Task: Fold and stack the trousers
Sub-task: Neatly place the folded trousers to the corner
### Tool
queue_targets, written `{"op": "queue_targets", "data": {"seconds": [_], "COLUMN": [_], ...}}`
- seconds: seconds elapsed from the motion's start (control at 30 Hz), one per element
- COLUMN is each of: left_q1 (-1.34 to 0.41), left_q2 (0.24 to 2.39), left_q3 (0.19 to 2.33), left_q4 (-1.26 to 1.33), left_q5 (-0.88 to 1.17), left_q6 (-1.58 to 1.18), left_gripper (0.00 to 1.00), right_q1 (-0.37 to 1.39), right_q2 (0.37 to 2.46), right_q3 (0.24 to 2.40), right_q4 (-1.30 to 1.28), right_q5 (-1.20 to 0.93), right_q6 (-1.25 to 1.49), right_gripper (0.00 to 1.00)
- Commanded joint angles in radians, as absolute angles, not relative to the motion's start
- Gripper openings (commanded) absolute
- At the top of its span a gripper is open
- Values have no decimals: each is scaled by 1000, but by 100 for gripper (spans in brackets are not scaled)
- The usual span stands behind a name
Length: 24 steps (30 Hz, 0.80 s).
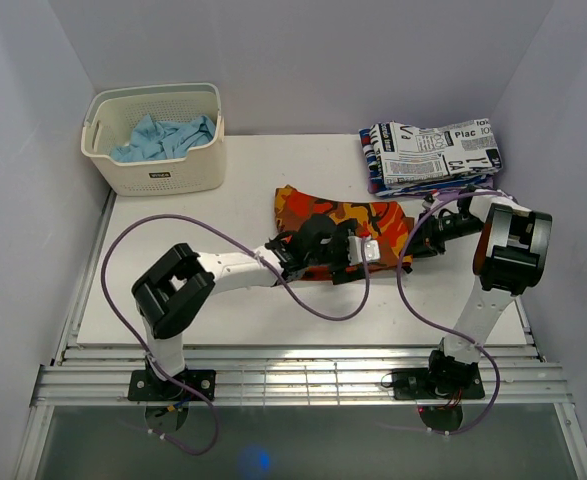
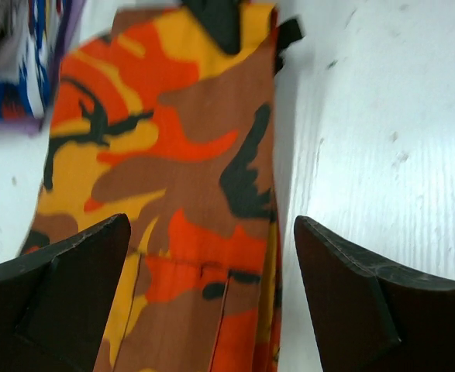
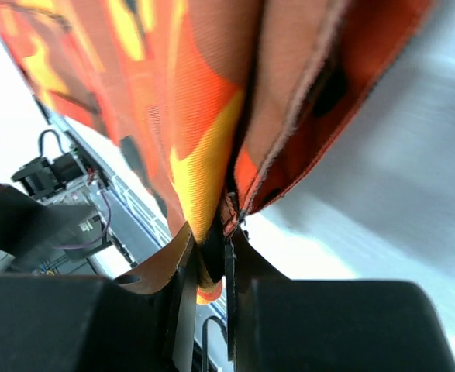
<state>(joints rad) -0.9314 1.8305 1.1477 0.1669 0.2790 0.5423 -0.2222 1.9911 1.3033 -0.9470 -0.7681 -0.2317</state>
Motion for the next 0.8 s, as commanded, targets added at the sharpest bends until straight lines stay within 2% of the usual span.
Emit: {"op": "queue_targets", "data": {"seconds": [0.0,0.3,0.47,0.6,0.7,0.73,0.77], "left_q1": [-1002,-1111,-1127,-1127,-1127,-1127,-1127], "left_q2": [1858,2073,2206,2270,2286,2287,2289], "left_q3": [1106,1111,1143,1151,1146,1146,1146], "left_q4": [377,668,831,870,871,870,870], "left_q5": [235,72,-131,-193,-201,-199,-199], "left_q6": [644,771,842,890,903,904,905], "left_gripper": [98,98,98,87,70,56,51], "right_q1": [-219,-219,-219,-219,-219,-219,-219], "right_q2": [1939,1942,1933,1931,1936,1937,1939], "right_q3": [1341,1309,1292,1281,1285,1292,1296], "right_q4": [-982,-993,-1002,-993,-991,-991,-991], "right_q5": [-897,-1003,-1005,-977,-963,-959,-954], "right_q6": [-256,-261,-264,-255,-252,-249,-249], "right_gripper": [8,8,8,8,8,8,8]}}
